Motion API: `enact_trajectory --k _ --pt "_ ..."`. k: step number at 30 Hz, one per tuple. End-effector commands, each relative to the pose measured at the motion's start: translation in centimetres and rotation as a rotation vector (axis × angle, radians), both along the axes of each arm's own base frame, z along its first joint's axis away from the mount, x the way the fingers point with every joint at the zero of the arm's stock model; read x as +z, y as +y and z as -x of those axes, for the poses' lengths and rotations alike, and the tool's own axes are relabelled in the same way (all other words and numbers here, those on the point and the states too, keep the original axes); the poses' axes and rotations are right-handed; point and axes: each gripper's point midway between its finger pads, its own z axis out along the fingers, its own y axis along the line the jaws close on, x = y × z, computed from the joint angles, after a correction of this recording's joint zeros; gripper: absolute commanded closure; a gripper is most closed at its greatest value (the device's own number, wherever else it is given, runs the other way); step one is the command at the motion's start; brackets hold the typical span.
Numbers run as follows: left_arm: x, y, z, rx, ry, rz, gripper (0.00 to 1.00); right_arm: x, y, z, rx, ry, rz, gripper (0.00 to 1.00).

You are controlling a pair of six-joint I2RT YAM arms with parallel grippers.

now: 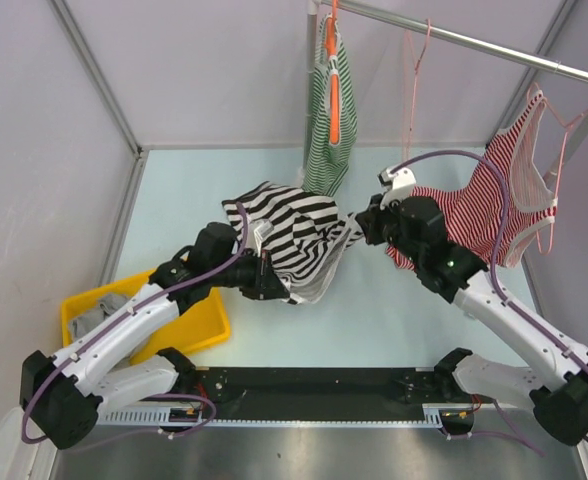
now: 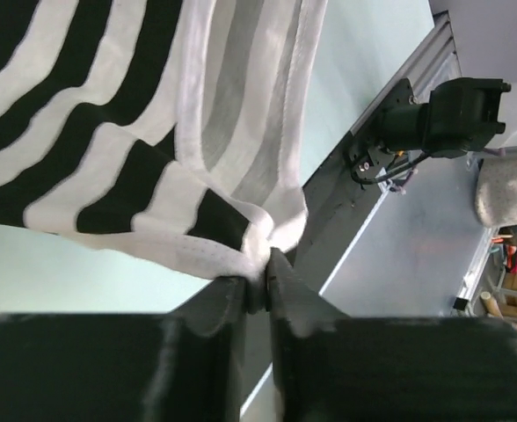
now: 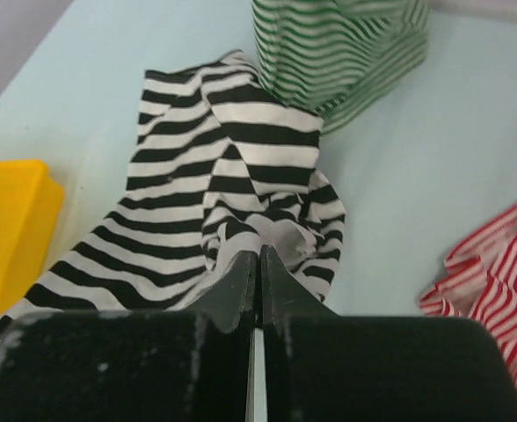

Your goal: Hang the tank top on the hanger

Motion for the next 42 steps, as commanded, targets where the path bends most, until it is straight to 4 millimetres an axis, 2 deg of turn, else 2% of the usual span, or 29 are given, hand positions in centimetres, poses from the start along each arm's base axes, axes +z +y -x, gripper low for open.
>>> enact_trajectory --k 1,2,3,4,5,6,7,9,11,12,14,16,21,25,26,29,30,32,33,36,37,38,39,40,41,42 --pt "-0.3 -0.5 1.6 -0.066 0.013 0.010 0.74 -2.1 -3.1 1.6 -0.188 0.063 0.002 1.00" --pt "-0.5 -0.8 2.3 -0.097 0.030 0.012 0.68 -2.7 -3.1 2.2 -0.197 0.080 -0.001 1.00" --pt "-0.7 -1.0 2.9 -0.123 0.044 0.016 0.48 -4.4 -3.8 2.8 -0.248 0.126 0.003 1.00" --pt "-0.7 -1.1 3.5 -0.150 0.053 0.024 0.36 -5.1 -4.2 3.2 -0.266 0.144 0.001 0.96" --pt "-0.8 -1.4 4.4 -0.182 0.059 0.025 0.27 -5.4 -4.3 4.0 -0.272 0.154 -0.014 0.87" --pt "-0.6 -1.4 4.8 -0.193 0.056 0.030 0.08 -7.0 -4.9 4.7 -0.301 0.195 -0.008 0.65" --pt "-0.4 -1.3 5.1 -0.199 0.050 0.035 0.02 -7.5 -5.2 5.2 -0.314 0.208 -0.012 0.53" --pt "0.4 -0.7 4.9 -0.167 0.013 0.031 0.01 -8.1 -6.4 6.4 -0.340 0.228 0.003 0.34" --pt "1.1 -0.1 3.8 -0.100 -0.049 0.014 0.01 -7.2 -7.1 7.2 -0.351 0.215 -0.015 0.28" --pt "1.1 0.2 3.3 -0.073 -0.063 0.001 0.00 -7.1 -7.6 7.6 -0.362 0.210 0.001 0.22" --pt "0.2 0.7 2.1 0.005 -0.072 -0.036 0.01 -5.5 -8.3 8.2 -0.357 0.175 -0.016 0.18" --pt "-1.4 1.0 1.4 0.064 -0.049 -0.068 0.01 -4.0 -8.2 8.6 -0.304 0.132 -0.013 0.18" --pt "-2.0 1.5 -1.7 0.204 -0.120 -0.085 0.01 -1.2 -6.6 10.6 -0.097 0.066 -0.017 0.17" --pt "0.9 2.0 -3.8 0.254 -0.233 -0.061 0.01 1.7 -5.4 12.7 0.076 0.004 -0.030 0.17" --pt "1.4 2.2 -4.1 0.259 -0.251 -0.060 0.00 3.1 -4.9 13.5 0.138 -0.023 -0.037 0.17" --pt "3.0 3.6 -5.4 0.262 -0.311 -0.069 0.00 5.0 -4.9 14.0 0.178 -0.056 -0.025 0.17" --pt "3.3 4.1 -5.8 0.267 -0.317 -0.066 0.01 6.8 -5.1 14.0 0.173 -0.089 -0.036 0.16" --pt "4.0 5.5 -6.6 0.279 -0.321 -0.046 0.01 8.1 -5.3 13.2 0.146 -0.107 -0.009 0.16" --pt "4.2 6.0 -6.9 0.283 -0.323 -0.040 0.00 10.4 -5.7 13.1 0.135 -0.156 -0.012 0.16" --pt "4.5 8.1 -7.8 0.322 -0.338 -0.066 0.01 12.2 -5.7 10.9 0.075 -0.187 0.056 0.15" --pt "4.5 8.9 -8.0 0.342 -0.336 -0.079 0.01 14.3 -6.0 10.6 0.054 -0.224 0.046 0.14" --pt "4.4 9.2 -8.1 0.348 -0.342 -0.087 0.01 14.7 -6.0 9.1 -0.004 -0.225 0.077 0.13" --pt "4.4 9.3 -8.0 0.350 -0.342 -0.088 0.01 15.7 -6.2 8.3 -0.046 -0.236 0.077 0.12" --pt "4.0 9.3 -7.9 0.351 -0.334 -0.089 0.01 18.4 -7.5 7.6 -0.120 -0.293 0.079 0.10" --pt "4.0 9.2 -7.7 0.347 -0.333 -0.076 0.01 18.3 -6.7 6.1 -0.143 -0.285 0.117 0.10" --pt "3.9 9.1 -7.6 0.342 -0.332 -0.067 0.00 19.0 -7.1 5.3 -0.175 -0.298 0.134 0.10"
